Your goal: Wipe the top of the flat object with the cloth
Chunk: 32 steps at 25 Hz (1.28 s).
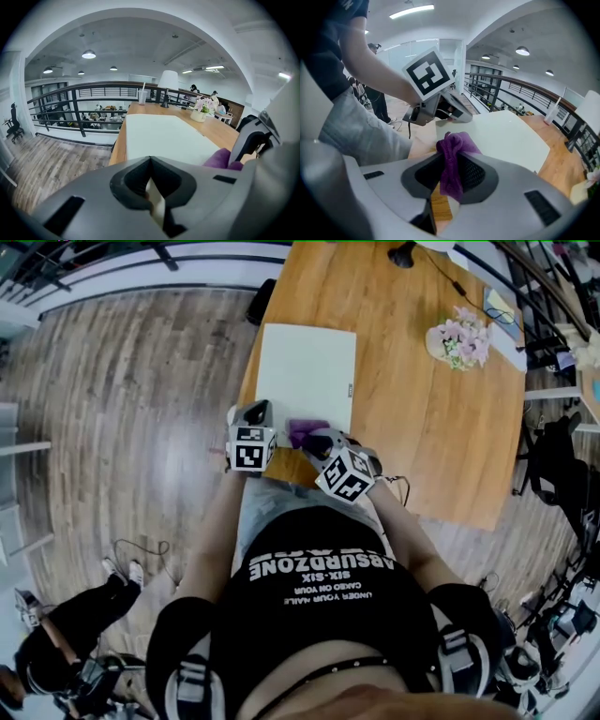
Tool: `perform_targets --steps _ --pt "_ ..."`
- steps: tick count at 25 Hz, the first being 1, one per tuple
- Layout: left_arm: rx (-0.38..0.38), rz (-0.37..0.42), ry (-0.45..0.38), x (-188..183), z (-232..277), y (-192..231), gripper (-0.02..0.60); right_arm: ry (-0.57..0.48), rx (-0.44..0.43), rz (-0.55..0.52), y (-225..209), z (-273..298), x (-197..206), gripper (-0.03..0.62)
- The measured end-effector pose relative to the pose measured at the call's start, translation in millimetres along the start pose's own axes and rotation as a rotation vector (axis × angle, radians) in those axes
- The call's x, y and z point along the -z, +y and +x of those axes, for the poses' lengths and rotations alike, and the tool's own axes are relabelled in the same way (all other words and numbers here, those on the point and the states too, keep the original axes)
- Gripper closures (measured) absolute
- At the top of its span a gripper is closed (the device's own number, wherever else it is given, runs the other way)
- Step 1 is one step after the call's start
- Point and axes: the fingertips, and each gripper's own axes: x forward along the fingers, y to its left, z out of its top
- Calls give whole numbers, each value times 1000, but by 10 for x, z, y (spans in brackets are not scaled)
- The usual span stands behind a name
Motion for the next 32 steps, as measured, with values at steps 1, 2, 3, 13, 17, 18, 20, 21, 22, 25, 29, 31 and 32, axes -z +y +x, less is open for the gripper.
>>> perform_targets --steps 1,2,3,13,17,18,20,21,22,25,29,31,32 --pt "1 -4 -2 6 4 10 566 -2 -12 -1 37 4 -9 493" --pt "2 -9 -3 23 11 23 566 -5 -22 -1 67 8 -17 493" --pt "1 -12 -3 46 17 35 566 -6 -30 1 95 10 -22 493" --pt "13 -13 -12 58 12 29 566 2 -80 -57 260 -150 -162 496" --pt "19 -6 -28 -8 -10 8 566 -80 1 -38 -97 -351 -434 496" --pt "19 -9 -30 -7 -18 11 566 -98 28 -33 -228 -395 -502 496" --pt "20 -17 -35 -8 -32 18 566 -118 87 -37 -522 -447 -619 496" --pt "22 -15 -37 -11 -35 13 566 -116 120 -50 -673 -457 -665 497" --pt "23 -8 -39 -12 -36 1 566 -107 157 -72 -819 -460 -704 496" --pt "24 21 -41 -11 -33 -41 566 -57 276 -173 -1197 -421 -814 496" --pt "27 4 -49 -8 -51 -35 566 -45 349 -237 -1547 -265 -1014 496" --pt "30 -9 -56 -18 -60 -23 566 -43 371 -244 -1715 -147 -1106 496" --pt "32 -13 -59 -26 -61 -19 566 -34 385 -248 -1801 -76 -1137 496"
